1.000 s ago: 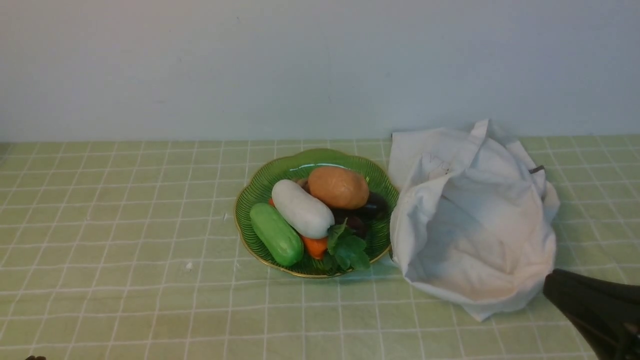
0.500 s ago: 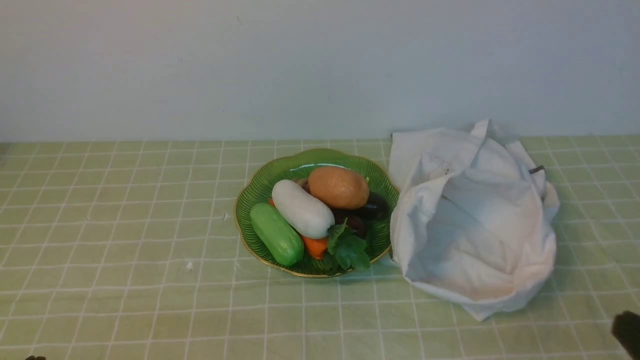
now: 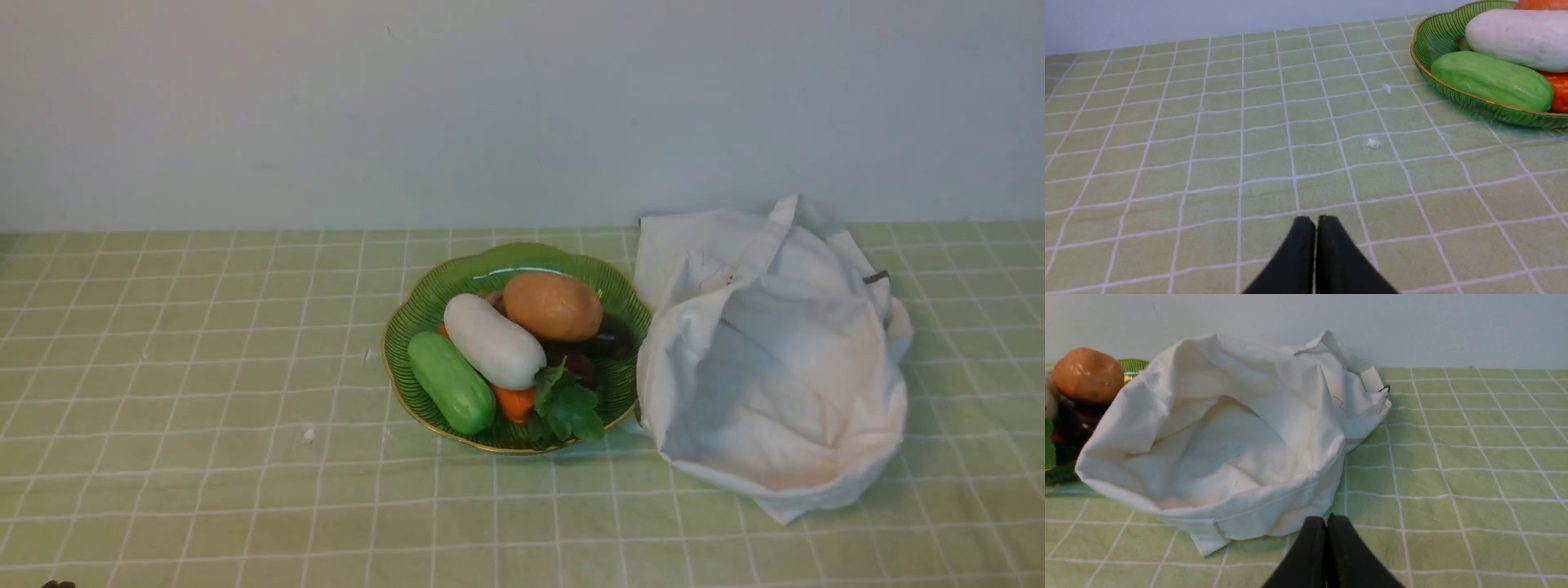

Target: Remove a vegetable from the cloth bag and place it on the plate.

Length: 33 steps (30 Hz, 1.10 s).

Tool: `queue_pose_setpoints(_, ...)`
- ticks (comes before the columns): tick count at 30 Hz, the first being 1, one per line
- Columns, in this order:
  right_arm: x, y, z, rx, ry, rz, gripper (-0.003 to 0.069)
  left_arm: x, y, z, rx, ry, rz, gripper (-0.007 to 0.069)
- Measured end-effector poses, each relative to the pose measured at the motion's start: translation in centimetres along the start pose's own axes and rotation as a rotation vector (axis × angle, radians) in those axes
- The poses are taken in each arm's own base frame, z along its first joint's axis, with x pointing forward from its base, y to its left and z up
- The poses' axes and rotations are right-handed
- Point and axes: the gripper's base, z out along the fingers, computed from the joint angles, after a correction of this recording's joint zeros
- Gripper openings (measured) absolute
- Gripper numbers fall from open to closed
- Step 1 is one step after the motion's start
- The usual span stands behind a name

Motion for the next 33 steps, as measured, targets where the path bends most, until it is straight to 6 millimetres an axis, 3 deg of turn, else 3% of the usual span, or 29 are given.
queue_pose_setpoints(33,-0.02,-0.31,0.00,0.056,-0.006,0.013,-0.0015,0.00,0.00,0.00,0.000,0.000,0.000,-0.0008)
